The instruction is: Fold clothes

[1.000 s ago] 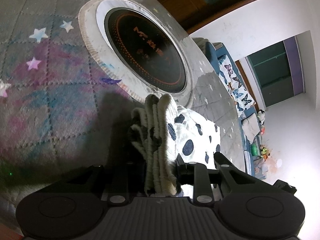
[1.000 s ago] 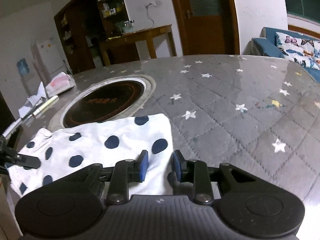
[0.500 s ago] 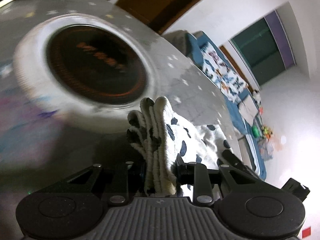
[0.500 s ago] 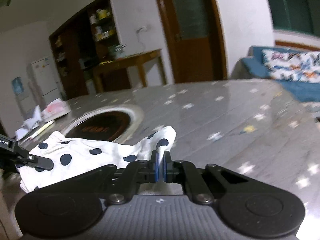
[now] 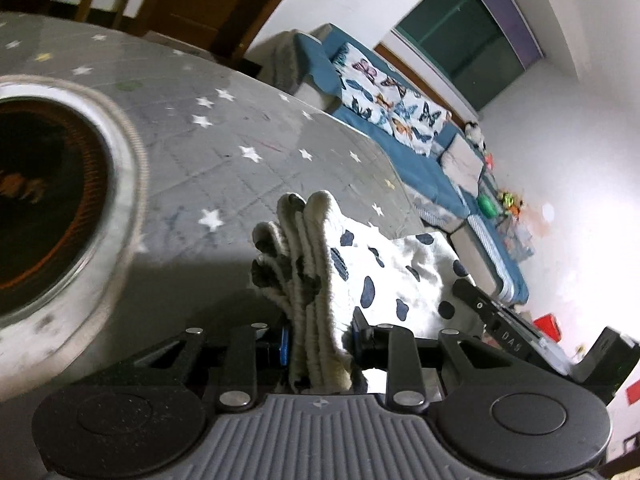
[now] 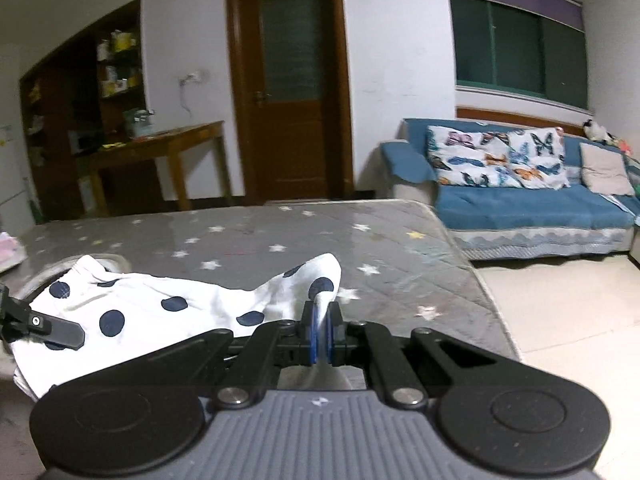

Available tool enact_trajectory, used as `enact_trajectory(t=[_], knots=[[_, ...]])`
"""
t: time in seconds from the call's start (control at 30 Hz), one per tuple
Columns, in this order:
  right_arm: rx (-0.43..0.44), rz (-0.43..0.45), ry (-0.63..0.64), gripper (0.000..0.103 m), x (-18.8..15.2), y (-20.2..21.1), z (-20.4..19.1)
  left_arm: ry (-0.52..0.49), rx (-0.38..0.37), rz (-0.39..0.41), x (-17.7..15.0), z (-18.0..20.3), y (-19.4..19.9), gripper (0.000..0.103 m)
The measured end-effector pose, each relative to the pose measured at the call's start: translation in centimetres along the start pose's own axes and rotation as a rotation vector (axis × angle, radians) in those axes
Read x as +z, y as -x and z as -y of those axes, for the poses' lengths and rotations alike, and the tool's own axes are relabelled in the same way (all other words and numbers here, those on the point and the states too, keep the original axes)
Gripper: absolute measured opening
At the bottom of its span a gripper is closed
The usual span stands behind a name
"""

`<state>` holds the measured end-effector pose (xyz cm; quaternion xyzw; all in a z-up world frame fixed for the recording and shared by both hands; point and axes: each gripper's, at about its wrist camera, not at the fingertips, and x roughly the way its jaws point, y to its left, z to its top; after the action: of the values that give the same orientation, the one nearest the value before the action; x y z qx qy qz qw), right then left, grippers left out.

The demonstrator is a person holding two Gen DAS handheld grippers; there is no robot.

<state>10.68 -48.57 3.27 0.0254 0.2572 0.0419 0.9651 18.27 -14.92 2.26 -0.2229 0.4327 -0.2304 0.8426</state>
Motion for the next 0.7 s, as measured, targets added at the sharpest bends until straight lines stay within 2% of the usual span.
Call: enact_trajectory(t=[0.07,0.17,0.27,0.33,0.43,0.5,0.57,0.67,0.7], knots=[[-0.023,-0.025,-0.008,0.004,-0.3,-1.0,0.9,-0.022,0.032,-0.011,-0.2,0.2,-1.4,0.033],[-0.049,-0.078,-0.024,0.008,-1.4,-2.4,1.8,-0.044,0.094,-0.031,-0.7,-0.1,-2.4,0.048],[-0.054,-0.081,-0.049,0.017,-2.4,-2.3,2.5,-0.081,0.105,-0.015,-1.1,-0.4,-1.3,0.054],[-0.043,-0.063,-0.053,0.017,-2.6,-1.5,2.5,-0.099,0.12,0.022,-0.9,-0.3,-0.1,0.059],[-0.009,-0.044,-0.031,0.019,-2.9,-0.1,1.7,-0.131,0.15,0.085,-0.4,0.3,1.1,0.058],[0.041,-0.05,-0.022,0.03,-3.3,0.7,0.9,-0.154,0.156,0.111,-0.4,0.9,1.3,0.058],[0.072,-0.06,0.007,0.035,-3.9,1.2,-0.4,-0.179,0.152,0.106,-0.5,1.5,0.7,0.054],[0.088,-0.084,0.028,0.036,-4.7,0.8,-1.0,-0.218,0.181,0.097,-0.9,1.8,-0.4,0.049],[0.085,-0.093,0.035,0.036,-5.0,0.7,-1.1,-0.23,0.193,0.094,-1.1,1.8,-0.8,0.044]])
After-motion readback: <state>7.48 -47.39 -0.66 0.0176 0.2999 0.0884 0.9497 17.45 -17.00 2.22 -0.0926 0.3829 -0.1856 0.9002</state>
